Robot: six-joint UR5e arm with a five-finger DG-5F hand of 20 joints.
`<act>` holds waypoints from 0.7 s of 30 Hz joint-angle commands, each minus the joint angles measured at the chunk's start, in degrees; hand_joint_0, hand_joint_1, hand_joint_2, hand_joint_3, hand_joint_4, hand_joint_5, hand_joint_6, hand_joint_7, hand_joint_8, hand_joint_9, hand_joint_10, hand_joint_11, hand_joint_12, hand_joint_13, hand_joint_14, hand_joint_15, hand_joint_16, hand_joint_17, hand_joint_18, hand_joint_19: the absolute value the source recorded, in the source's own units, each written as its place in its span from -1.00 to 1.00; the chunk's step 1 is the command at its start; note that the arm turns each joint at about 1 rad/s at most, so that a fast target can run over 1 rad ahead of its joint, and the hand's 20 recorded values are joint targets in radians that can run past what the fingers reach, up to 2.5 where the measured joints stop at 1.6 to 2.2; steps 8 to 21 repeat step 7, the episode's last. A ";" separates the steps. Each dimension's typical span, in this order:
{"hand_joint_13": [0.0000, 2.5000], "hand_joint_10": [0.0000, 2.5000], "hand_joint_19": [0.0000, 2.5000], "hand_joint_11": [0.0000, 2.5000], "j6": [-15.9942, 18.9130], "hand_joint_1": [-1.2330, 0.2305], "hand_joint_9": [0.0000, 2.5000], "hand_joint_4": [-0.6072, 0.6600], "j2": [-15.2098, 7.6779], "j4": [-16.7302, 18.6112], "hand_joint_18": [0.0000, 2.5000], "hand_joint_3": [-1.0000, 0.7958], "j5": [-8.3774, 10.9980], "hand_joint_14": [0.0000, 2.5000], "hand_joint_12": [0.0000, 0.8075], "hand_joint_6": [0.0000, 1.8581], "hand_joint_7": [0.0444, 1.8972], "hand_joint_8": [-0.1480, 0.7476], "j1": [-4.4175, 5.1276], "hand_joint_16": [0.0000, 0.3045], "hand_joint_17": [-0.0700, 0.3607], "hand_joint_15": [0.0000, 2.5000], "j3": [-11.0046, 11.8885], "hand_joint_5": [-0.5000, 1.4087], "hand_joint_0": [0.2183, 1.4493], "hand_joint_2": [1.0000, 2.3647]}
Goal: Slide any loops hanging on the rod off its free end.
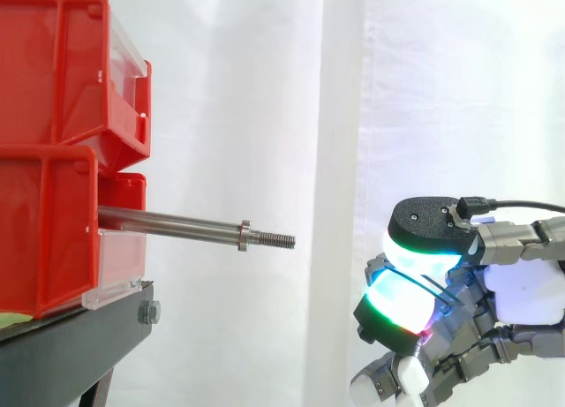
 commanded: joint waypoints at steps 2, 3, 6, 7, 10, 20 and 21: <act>-0.50 -0.99 -0.79 -0.67 0.00 -0.14 -0.14 -0.17 -0.05 0.00 -0.47 0.08 0.00 -1.00 0.12 -0.08 0.08 0.09 0.00 -0.52 0.09 -0.84 0.00 -0.53 -0.63 -0.43; -0.49 -0.99 -0.78 -0.67 0.00 -0.14 -0.14 -0.17 -0.05 0.00 -0.47 0.08 0.00 -1.00 0.12 -0.08 0.08 0.09 0.00 -0.52 0.09 -0.84 0.00 -0.53 -0.63 -0.42; -0.49 -0.99 -0.78 -0.67 0.00 -0.14 -0.14 -0.17 0.04 0.00 -0.47 0.08 0.00 -1.00 0.12 -0.08 0.07 0.10 0.00 -0.52 0.09 -0.84 0.00 -0.53 -0.62 -0.44; -0.49 -0.99 -0.78 -0.68 0.00 -0.14 -0.14 -0.17 0.04 0.00 -0.47 0.08 0.00 -1.00 0.12 -0.08 0.07 0.09 0.00 -0.52 0.09 -0.84 0.00 -0.53 -0.63 -0.44; -0.49 -0.99 -0.78 -0.68 0.00 -0.14 -0.14 -0.17 0.04 0.00 -0.47 0.08 0.00 -1.00 0.12 -0.08 0.07 0.09 0.00 -0.52 0.09 -0.84 0.00 -0.53 -0.63 -0.44; -0.49 -0.99 -0.78 -0.68 0.00 -0.14 -0.14 -0.17 0.04 0.00 -0.47 0.08 0.00 -1.00 0.12 -0.08 0.07 0.09 0.00 -0.52 0.09 -0.84 0.00 -0.53 -0.63 -0.44; -0.49 -0.99 -0.78 -0.68 0.00 -0.14 -0.14 -0.17 0.04 0.00 -0.47 0.08 0.00 -1.00 0.12 -0.08 0.07 0.09 0.00 -0.52 0.09 -0.84 0.00 -0.53 -0.63 -0.44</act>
